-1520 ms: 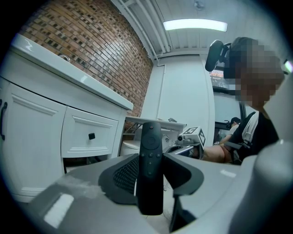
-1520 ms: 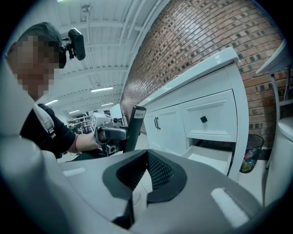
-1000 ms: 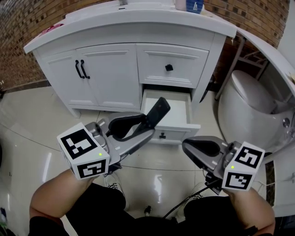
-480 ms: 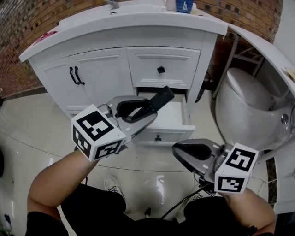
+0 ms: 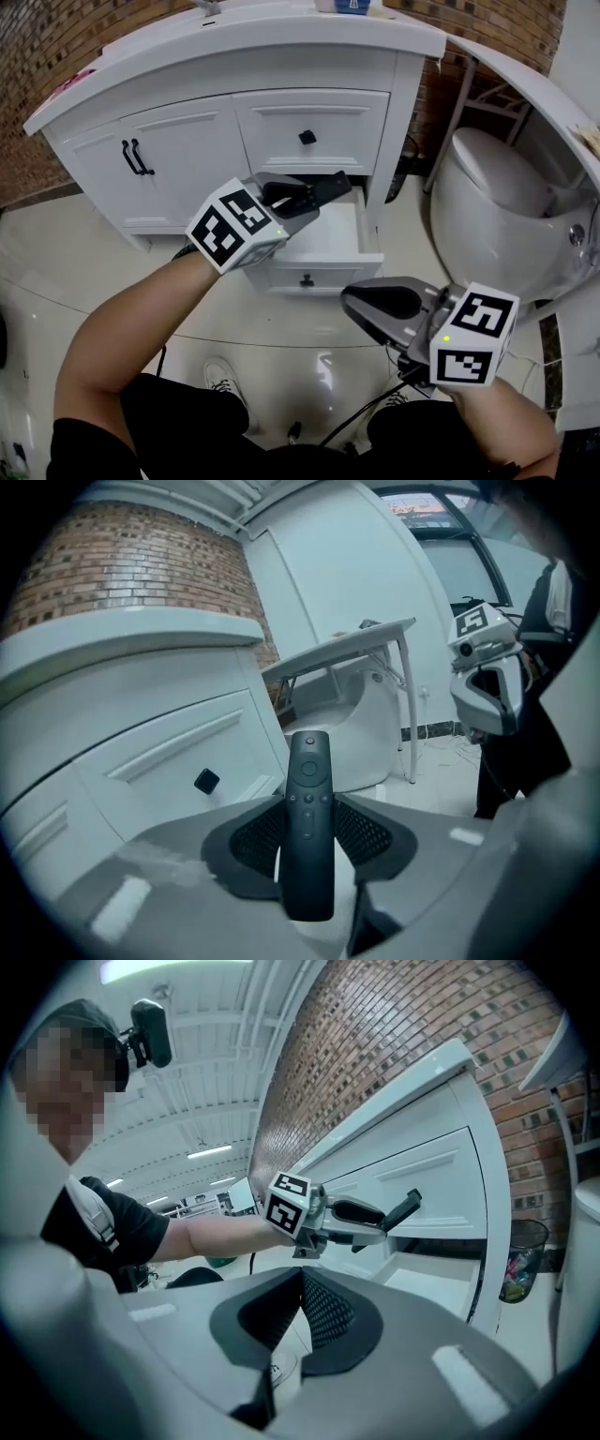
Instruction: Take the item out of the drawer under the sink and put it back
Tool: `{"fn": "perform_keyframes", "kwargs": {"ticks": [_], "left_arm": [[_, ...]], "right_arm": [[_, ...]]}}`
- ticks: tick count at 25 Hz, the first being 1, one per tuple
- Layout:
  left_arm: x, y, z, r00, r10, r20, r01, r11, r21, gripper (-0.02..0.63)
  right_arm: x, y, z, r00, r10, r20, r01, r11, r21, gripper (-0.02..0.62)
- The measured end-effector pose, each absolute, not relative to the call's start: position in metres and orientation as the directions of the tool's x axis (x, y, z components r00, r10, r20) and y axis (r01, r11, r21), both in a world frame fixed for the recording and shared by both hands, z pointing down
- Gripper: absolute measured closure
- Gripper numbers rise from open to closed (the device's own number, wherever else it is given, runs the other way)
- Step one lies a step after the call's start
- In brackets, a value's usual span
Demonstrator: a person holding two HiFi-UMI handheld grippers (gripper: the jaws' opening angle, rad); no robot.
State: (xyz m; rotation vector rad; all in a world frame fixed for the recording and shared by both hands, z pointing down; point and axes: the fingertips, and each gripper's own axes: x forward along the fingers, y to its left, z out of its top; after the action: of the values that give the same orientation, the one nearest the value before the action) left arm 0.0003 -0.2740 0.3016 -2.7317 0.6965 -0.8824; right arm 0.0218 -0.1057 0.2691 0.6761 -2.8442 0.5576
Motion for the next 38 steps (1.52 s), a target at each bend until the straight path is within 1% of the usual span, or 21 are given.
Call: {"fn": "perform_keyframes", "kwargs": {"ticks": [5, 9, 14, 19, 25, 29, 35, 38], "left_arm": [[-0.004, -0.315, 0.342, 0.635, -0.498, 0.591, -0.404, -0.866, -0.295, 0.436], [-0.001, -0.329, 0.369, 0.593, -0.477, 0.649, -0.381, -0.876, -0.296, 0.436], [0.012, -0.344, 0.392, 0.573, -0.459, 0.679, -0.347, -0.886, -0.307, 0.436], [0.009, -0.358, 0.414, 0.557, -0.418, 0.717, -0.357, -0.901, -0.248, 0.436], [0.028, -0.363, 0.444, 0.524, -0.34, 0.781, -0.27, -0.936, -0.227, 0.435], [0.041, -0.371, 0.468, 0.511, -0.322, 0.797, -0.236, -0.944, -0.23, 0.434], [0.033, -0.371, 0.496, 0.445, -0.281, 0.85, -0.176, -0.958, -0.224, 0.433], [0.033, -0.371, 0.504, 0.434, -0.258, 0.863, -0.155, -0.965, -0.21, 0.433]], "right_arm": [[0.029, -0.108, 0.267, -0.888, -0.4, 0.229, -0.458, 0.823, -0.337, 0.588], [0.028, -0.109, 0.264, -0.894, -0.389, 0.22, -0.445, 0.828, -0.342, 0.588], [0.022, -0.108, 0.266, -0.901, -0.374, 0.222, -0.431, 0.834, -0.344, 0.588], [0.015, -0.107, 0.269, -0.911, -0.34, 0.232, -0.404, 0.846, -0.348, 0.588], [0.009, -0.104, 0.269, -0.921, -0.314, 0.23, -0.38, 0.853, -0.358, 0.588], [0.01, -0.107, 0.273, -0.92, -0.314, 0.235, -0.383, 0.848, -0.367, 0.588], [0.017, -0.111, 0.275, -0.916, -0.325, 0.237, -0.395, 0.838, -0.378, 0.588], [0.017, -0.112, 0.276, -0.915, -0.327, 0.236, -0.396, 0.835, -0.381, 0.588]]}}
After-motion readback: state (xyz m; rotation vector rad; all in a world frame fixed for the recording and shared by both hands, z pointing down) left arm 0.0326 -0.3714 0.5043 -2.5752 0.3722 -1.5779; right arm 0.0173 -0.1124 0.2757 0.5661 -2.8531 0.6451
